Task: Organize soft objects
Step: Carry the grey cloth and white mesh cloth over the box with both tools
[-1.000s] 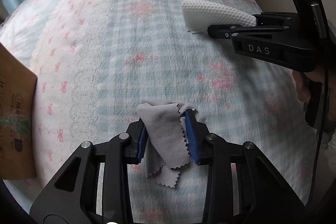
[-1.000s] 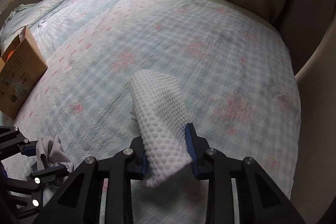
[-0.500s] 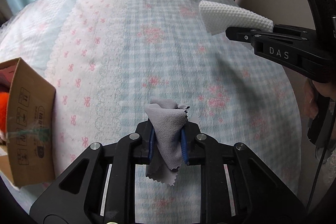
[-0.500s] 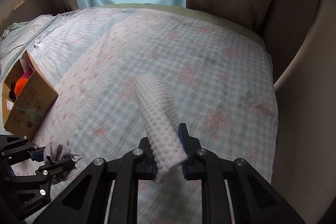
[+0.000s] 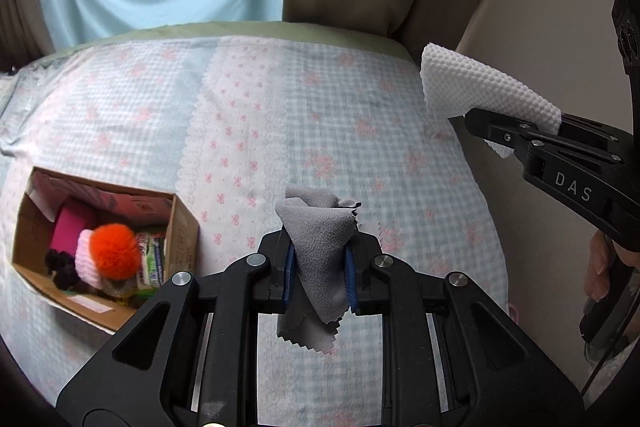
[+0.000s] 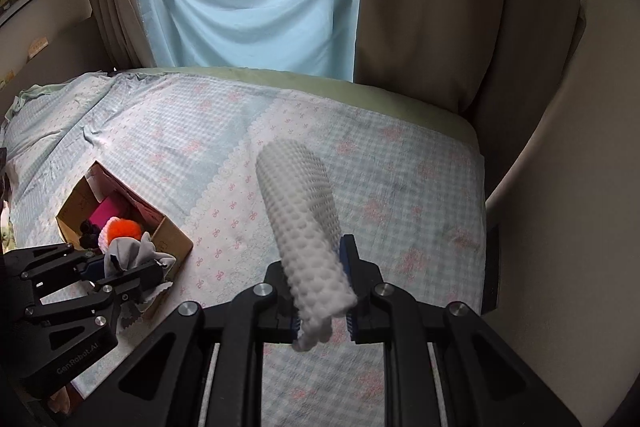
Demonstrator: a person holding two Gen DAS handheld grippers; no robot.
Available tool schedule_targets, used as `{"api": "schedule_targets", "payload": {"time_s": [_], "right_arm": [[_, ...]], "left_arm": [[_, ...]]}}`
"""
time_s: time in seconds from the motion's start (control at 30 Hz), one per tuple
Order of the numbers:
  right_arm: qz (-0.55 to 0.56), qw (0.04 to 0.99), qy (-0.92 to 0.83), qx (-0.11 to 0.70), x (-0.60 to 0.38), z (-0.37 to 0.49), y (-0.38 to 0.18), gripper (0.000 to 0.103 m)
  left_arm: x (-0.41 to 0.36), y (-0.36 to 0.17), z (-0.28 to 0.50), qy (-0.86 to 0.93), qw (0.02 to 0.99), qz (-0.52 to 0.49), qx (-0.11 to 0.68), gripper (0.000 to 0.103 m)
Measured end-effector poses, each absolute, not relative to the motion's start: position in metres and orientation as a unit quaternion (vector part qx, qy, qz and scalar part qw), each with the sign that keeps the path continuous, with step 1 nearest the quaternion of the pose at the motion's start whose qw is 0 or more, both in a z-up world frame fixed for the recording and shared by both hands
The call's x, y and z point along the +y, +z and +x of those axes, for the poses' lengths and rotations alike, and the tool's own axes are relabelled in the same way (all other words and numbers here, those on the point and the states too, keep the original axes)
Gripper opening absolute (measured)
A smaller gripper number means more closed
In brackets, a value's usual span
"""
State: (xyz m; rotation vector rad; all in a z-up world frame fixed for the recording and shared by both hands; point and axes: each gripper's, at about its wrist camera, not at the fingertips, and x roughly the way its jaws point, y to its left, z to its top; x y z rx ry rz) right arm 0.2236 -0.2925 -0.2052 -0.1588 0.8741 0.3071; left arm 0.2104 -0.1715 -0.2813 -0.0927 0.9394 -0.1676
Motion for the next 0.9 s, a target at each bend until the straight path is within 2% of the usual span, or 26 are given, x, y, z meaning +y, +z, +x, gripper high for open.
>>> {"api": "schedule_targets", "payload": {"time_s": [0.23, 0.47, 0.67, 0.9], "right_arm": [[-0.072, 0.887, 0.153, 0.430, -0.236, 0.182, -0.163, 0.016], [-0.066, 0.880, 0.150, 0.446, -0.168, 0.159, -0.147, 0.016], [-0.042, 0.876, 0.125, 0.465, -0.111, 0.154, -0.146, 0.016], [-0.011, 0.865, 0.087, 0.494, -0.053, 0.164, -0.168, 0.016]], "left_arm": [[-0.117, -0.227, 0.188, -0.070, 0.889, -0.055, 0.450, 0.017], [-0.045, -0.193, 0.171, -0.055, 0.891, -0.077, 0.444, 0.017], [0.023, -0.180, 0.169, -0.056, 0.889, -0.076, 0.448, 0.017], [0.098, -0.190, 0.185, -0.064, 0.877, -0.066, 0.471, 0.017]]}}
